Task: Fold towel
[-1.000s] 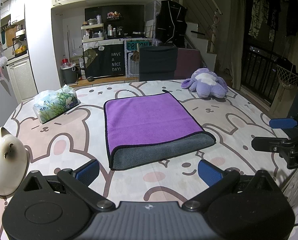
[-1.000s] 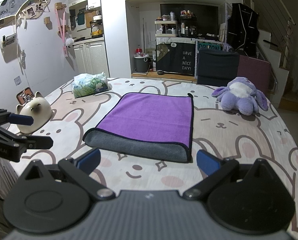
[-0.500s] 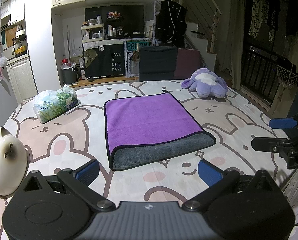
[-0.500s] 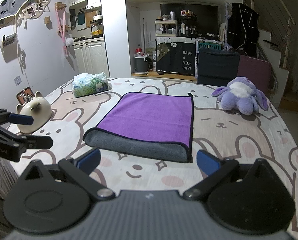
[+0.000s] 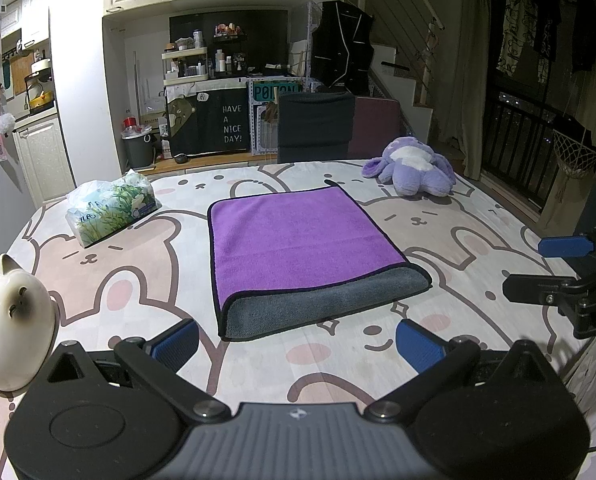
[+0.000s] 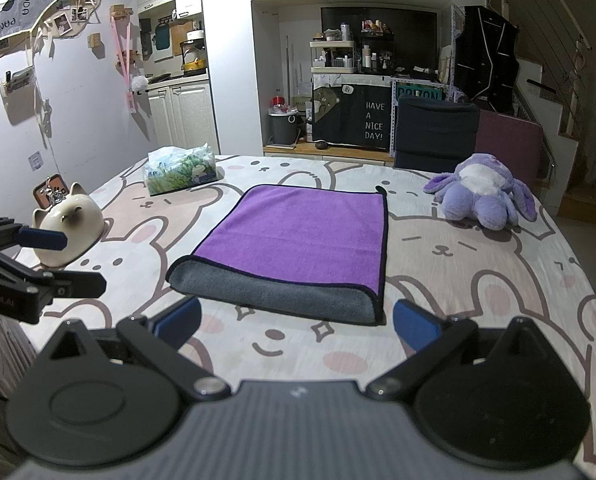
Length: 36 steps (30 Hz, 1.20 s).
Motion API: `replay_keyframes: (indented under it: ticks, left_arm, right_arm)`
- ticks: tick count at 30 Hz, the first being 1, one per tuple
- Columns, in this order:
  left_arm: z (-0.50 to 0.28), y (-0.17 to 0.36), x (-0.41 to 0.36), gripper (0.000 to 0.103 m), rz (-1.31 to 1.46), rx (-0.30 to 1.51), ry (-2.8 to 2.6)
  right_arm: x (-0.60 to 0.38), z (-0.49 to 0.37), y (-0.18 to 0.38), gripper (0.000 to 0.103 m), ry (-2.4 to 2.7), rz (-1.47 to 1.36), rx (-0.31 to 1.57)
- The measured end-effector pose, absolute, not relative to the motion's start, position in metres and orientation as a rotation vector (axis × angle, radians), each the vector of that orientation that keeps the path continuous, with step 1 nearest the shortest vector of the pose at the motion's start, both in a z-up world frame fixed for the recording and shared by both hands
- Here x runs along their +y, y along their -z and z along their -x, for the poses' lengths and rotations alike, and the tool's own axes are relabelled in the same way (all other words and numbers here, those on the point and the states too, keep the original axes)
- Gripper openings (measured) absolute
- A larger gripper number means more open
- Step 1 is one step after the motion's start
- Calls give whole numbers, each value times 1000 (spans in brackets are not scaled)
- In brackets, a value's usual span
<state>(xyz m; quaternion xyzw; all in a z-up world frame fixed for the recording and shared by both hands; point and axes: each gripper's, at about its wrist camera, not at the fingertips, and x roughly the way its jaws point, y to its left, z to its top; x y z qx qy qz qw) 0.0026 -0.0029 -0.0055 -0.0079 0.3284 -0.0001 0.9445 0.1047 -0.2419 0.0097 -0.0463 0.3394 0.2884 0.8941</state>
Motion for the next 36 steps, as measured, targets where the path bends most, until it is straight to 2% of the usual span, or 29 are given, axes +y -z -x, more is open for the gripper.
replay_keyframes:
  ticks: [36]
  left_arm:
    - [-14, -30, 2, 103, -22, 589, -82]
  right_arm:
    - [-238, -118, -25, 103, -581, 105, 605]
